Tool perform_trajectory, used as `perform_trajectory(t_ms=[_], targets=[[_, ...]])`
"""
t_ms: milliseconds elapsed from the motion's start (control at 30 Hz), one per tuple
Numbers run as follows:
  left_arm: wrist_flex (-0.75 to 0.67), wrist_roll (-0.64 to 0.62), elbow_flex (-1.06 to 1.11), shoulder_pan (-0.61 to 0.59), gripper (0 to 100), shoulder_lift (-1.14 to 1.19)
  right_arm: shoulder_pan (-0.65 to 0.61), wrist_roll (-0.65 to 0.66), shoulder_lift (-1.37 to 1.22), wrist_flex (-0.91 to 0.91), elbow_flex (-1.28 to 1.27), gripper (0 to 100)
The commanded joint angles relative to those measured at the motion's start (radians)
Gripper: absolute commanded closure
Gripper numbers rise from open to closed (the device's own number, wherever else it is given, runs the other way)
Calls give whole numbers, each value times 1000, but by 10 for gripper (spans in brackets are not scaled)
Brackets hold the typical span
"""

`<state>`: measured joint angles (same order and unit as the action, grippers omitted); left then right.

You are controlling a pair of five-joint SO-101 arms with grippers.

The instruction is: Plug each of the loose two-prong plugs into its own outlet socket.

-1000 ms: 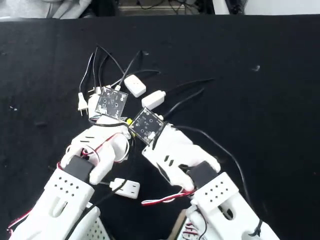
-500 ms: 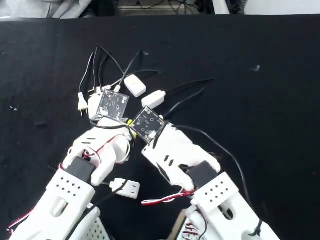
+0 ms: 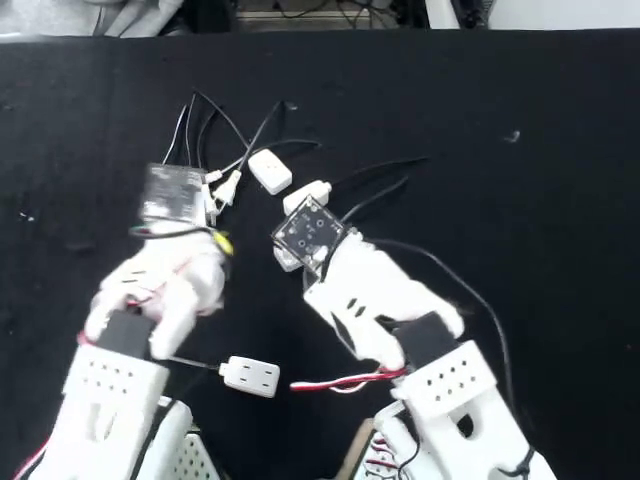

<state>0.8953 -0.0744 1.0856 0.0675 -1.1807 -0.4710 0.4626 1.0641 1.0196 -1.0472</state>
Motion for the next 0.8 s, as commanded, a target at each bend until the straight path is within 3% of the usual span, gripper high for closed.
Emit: perform_trajectory(t_ms=[0,167,333,567,767], targets=[[155,78,-81,-226,967,-92,-9,114,30,193,153,988],[235,368,88,-481,967,-180,-199,241,27,394,251,988],[236,503,311,-624,967,-222,-367,256,-97,463,259,988],[232,546,463,-665,967,-261,-400,362,-272,494,351,988],[207,540,506,-659,967,-315,-400,373,-424,489,433,988]])
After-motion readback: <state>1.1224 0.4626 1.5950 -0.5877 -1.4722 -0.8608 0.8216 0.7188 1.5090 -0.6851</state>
